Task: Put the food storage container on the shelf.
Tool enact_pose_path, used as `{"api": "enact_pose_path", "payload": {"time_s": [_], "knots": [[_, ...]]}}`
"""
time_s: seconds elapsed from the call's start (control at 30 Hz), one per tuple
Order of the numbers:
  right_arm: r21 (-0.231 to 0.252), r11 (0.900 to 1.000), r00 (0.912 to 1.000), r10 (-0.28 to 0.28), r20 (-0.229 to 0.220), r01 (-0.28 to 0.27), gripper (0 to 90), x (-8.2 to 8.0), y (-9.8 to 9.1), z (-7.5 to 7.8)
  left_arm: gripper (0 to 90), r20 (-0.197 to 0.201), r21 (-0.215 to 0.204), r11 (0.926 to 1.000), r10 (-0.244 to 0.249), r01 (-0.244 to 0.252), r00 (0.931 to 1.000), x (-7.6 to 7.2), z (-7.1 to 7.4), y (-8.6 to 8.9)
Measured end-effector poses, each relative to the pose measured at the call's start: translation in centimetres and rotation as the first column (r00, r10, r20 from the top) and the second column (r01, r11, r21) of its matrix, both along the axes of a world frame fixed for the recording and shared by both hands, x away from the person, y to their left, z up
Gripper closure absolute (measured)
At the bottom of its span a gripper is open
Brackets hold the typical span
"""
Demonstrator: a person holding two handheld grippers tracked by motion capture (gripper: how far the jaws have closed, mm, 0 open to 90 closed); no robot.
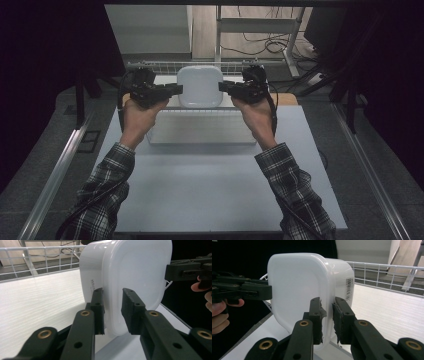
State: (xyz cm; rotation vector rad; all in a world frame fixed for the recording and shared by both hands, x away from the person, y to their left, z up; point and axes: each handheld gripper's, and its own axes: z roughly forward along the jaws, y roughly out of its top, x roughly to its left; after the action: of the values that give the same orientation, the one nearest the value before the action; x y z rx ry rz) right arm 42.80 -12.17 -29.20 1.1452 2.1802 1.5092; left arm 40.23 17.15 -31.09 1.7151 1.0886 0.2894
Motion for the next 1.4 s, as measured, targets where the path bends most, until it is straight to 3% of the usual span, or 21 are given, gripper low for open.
{"api": "enact_pose_path", "payload": {"time_s": [0.17, 0.37, 0.6, 0.73, 0.93, 1.07, 1.17, 1.4], "knots": [[-0.001, 1.0, 0.9997, -0.009, -0.023, 0.009, 74.8, 0.6, 0.4, -0.1, 65.9, -0.004, -0.021, 0.9998, -0.007, 0.007, 1.0, 0.4, -0.1, 0.2], [-0.012, 0.9996, 0.9995, -0.027, -0.014, 0.027, 67.5, 1.1, 1.1, -0.1, 59.5, -0.004, -0.044, 0.999, 0.004, -0.004, 1.0, 1.1, -0.1, 0.1], [-0.023, 0.9986, 0.9985, -0.048, -0.025, 0.047, 62.7, 1.8, 1.4, -0.5, 59.3, -0.005, -0.049, 0.9987, 0.015, -0.015, 0.9999, 1.7, -0.3, -0.2], [-0.01, 0.9983, 0.9977, -0.057, -0.036, 0.057, 60.7, 2.3, 1.4, -0.8, 60.7, -0.016, -0.031, 0.9991, 0.027, -0.027, 0.9995, 2.2, -0.8, -0.4], [-0.015, 0.9974, 0.9967, -0.07, -0.039, 0.07, 56.8, 2.9, 1.4, -0.8, 60.1, -0.032, -0.079, 0.9963, 0.03, -0.032, 0.999, 3.0, -1.2, -0.3], [-0.062, 0.9923, 0.9942, -0.107, -0.007, 0.107, 55.3, 3.1, 1.7, -0.9, 51.2, -0.001, -0.051, 0.9955, 0.08, -0.08, 0.9968, 3.3, -1.2, -0.7], [-0.041, 0.9925, 0.9933, -0.115, -0.008, 0.115, 55.3, 3.4, 1.7, -1.0, 50.7, -0.006, -0.064, 0.9947, 0.081, -0.081, 0.9967, 3.6, -1.2, -0.9], [-0.055, 0.9902, 0.9917, -0.129, 0.0, 0.129, 56.1, 3.6, 1.4, -0.9, 50.6, 0.0, -0.05, 0.9964, 0.069, -0.069, 0.9976, 3.9, -1.1, -1.6]]}}
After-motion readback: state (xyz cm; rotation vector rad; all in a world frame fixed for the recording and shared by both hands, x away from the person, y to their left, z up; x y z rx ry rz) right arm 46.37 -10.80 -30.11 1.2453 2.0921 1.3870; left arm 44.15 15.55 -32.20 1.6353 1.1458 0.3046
